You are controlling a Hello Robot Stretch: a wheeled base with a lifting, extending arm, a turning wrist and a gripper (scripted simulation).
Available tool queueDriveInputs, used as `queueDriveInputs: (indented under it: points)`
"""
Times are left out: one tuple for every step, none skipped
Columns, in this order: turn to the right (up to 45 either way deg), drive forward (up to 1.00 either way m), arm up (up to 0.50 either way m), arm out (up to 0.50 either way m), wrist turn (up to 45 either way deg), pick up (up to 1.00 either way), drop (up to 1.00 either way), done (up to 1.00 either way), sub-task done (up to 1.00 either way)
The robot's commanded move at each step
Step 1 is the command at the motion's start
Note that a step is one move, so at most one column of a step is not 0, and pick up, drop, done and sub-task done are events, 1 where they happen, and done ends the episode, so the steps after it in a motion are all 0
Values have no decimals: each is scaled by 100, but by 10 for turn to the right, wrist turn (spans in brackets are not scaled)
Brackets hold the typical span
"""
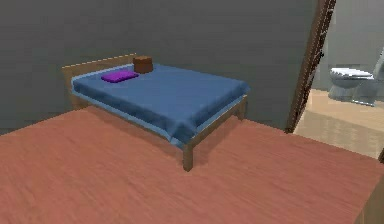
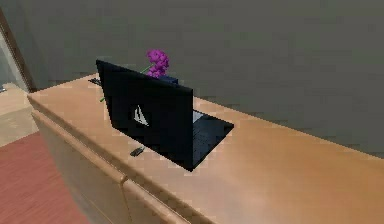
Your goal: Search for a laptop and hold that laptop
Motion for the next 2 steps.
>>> queueDriveInputs:
  points:
    - [0, 0, 50, 0, 0, 0, 0, 0, 0]
    - [0, 0, 38, 0, 0, 0, 0, 0, 0]
